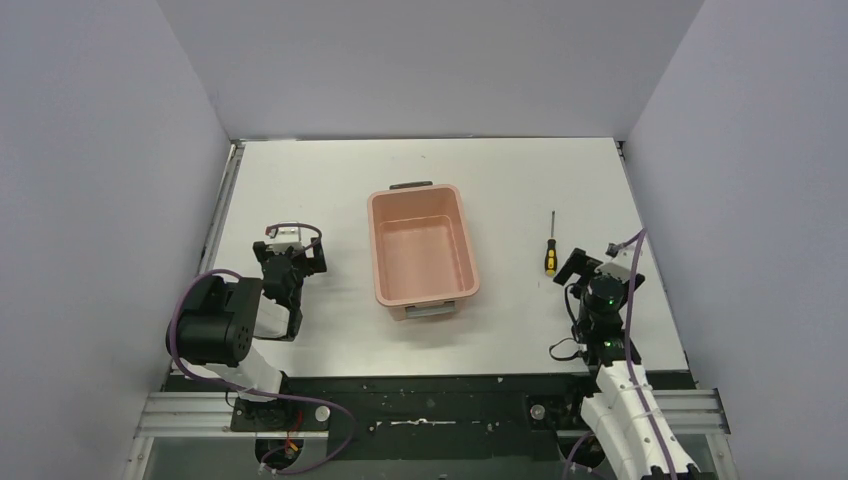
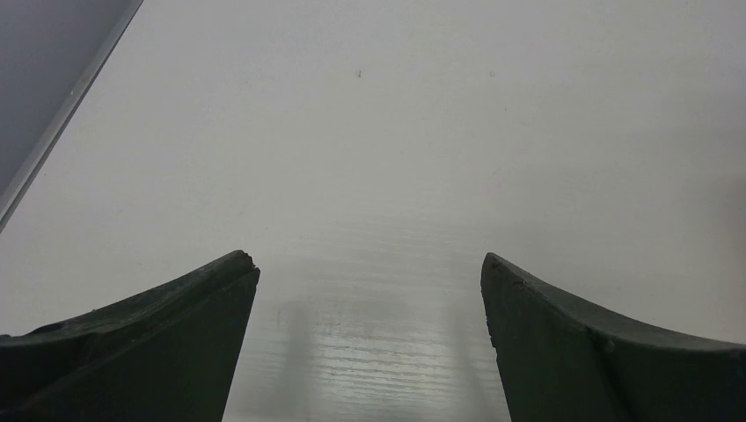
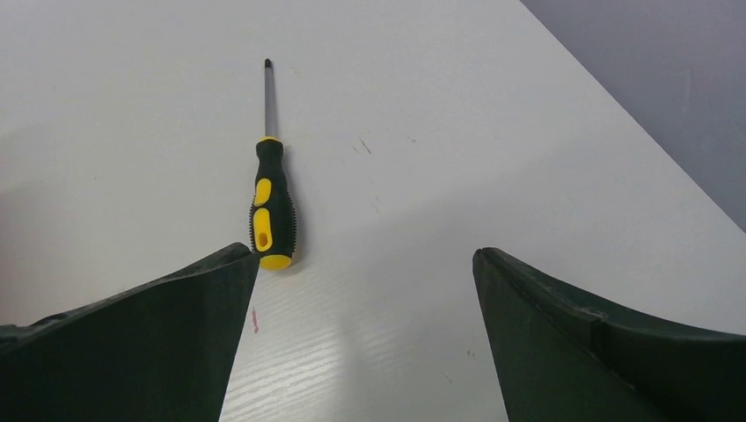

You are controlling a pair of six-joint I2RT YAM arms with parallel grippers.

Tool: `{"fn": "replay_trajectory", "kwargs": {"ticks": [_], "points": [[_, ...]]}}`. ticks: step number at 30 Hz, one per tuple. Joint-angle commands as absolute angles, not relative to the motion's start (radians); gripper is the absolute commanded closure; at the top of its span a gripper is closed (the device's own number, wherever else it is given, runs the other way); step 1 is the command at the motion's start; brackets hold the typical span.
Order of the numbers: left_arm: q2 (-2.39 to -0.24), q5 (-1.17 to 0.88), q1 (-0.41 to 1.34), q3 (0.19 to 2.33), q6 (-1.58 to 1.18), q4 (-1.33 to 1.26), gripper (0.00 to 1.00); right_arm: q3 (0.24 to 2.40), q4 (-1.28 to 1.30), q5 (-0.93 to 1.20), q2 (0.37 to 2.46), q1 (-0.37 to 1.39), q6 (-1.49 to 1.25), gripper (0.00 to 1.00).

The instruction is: Put the screwdriver in the bin

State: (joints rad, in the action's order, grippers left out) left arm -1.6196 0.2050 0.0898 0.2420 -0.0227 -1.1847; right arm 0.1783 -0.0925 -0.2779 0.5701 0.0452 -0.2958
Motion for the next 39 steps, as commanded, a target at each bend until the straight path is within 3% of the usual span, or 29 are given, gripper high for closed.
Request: {"fn": "replay_trajectory", "kwargs": {"ticks": [1,10,18,26,28,31,33,39], "points": [[-1.609,0.195,0.084,0.253,-0.027,-1.210,0.03,0.399,-0.060,-0.249,0.667,0.039,-0.341,0.00],[-1.609,0.195,0.084,0.253,-0.026,-1.211,0.03,1.107,0.446,-0.102,1.248,0.033,-0.258,0.00],[-1.610,0.196,0.084,0.253,-0.027,-1.211,0.03,1.206,0.524,-0.009,1.632,0.031,-0.187,0.05],[-1.609,0.196,0.084,0.253,-0.027,-1.211,0.03,1.159,0.476,0.003,1.812,0.030,-0.179,0.30],[-1.609,0.195,0.084,0.253,-0.027,-1.210,0.03,1.161,0.480,-0.038,1.842,0.029,-0.169,0.44],[-1.609,0.196,0.084,0.253,-0.027,-1.210,0.03,1.182,0.509,-0.061,1.869,0.027,-0.156,0.80],[-1.609,0.195,0.084,0.253,-0.027,-1.211,0.03,1.215,0.548,-0.067,1.852,0.027,-0.145,0.97],[-1.609,0.196,0.084,0.253,-0.027,-1.212,0.03,1.471,0.790,-0.078,1.752,0.050,-0.142,1.00]]}}
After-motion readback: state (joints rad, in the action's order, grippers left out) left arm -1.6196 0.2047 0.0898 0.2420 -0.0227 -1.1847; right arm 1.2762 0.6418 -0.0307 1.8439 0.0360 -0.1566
